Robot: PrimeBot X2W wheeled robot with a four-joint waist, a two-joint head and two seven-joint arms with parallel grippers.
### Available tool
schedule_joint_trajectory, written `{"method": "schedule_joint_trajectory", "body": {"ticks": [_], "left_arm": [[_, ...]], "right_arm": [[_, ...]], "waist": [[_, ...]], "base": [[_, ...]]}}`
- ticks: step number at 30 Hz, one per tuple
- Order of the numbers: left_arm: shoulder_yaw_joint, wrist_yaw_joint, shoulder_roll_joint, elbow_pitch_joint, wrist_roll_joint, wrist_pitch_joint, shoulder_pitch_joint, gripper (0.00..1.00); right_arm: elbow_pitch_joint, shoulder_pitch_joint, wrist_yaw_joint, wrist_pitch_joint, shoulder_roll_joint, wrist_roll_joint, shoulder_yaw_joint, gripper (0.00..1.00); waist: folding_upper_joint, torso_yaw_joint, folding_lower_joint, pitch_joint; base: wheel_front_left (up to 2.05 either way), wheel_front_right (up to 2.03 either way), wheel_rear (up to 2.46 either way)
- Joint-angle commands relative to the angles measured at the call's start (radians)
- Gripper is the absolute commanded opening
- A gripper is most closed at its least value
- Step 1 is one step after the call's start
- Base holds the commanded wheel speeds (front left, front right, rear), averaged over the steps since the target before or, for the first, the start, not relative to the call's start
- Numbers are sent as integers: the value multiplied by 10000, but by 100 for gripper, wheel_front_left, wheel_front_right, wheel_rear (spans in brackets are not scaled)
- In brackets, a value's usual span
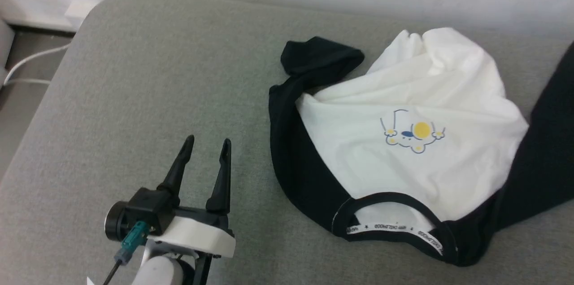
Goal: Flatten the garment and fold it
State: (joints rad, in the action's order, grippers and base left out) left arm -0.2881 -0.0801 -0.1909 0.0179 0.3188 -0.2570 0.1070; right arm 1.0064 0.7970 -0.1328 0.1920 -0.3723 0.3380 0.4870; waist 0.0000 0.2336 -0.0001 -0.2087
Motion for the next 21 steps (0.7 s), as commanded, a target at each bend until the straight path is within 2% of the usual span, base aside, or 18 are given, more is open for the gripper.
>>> {"method": "schedule_joint_trajectory", "body": {"ticks": [1, 6, 11, 14, 17, 18, 21], "left_arm": [[61, 7, -16, 70, 76, -47, -198, 100], [202, -42, 35, 191, 218, -47, -591, 100], [283, -45, 53, 312, 282, -47, -1077, 100], [325, -24, 77, 363, 288, -47, -1311, 100], [327, 25, 88, 424, 269, -47, -1416, 100], [327, 25, 88, 424, 269, -47, -1416, 100], [292, 75, 96, 496, 237, -47, -1410, 100]], "right_arm": [[126, -6, 21, 267, 152, -416, -329, 100], [-165, -854, 21, 622, 783, -1906, -1760, 100], [-1596, -2578, 21, 567, 1435, -3767, -3115, 100], [-2807, -3947, 21, -257, 1711, -4823, -3875, 100], [-4179, -5417, 21, -1662, 1878, -5783, -4657, 100], [-4179, -5417, 21, -1662, 1878, -5783, -4657, 100], [-5633, -6620, 21, -3042, 1889, -6542, -5256, 100]], "waist": [[0, -605, 1, 712], [0, -1091, 1, 1400], [0, -1551, 1, 1827], [0, -1756, 1, 1924], [0, -1871, 1, 1917], [0, -1871, 1, 1917], [0, -1938, 1, 1859]], "base": [[0, 0, 0], [0, 0, 0], [0, 0, 0], [0, 0, 0], [0, 0, 0], [0, 0, 0], [0, 0, 0]]}}
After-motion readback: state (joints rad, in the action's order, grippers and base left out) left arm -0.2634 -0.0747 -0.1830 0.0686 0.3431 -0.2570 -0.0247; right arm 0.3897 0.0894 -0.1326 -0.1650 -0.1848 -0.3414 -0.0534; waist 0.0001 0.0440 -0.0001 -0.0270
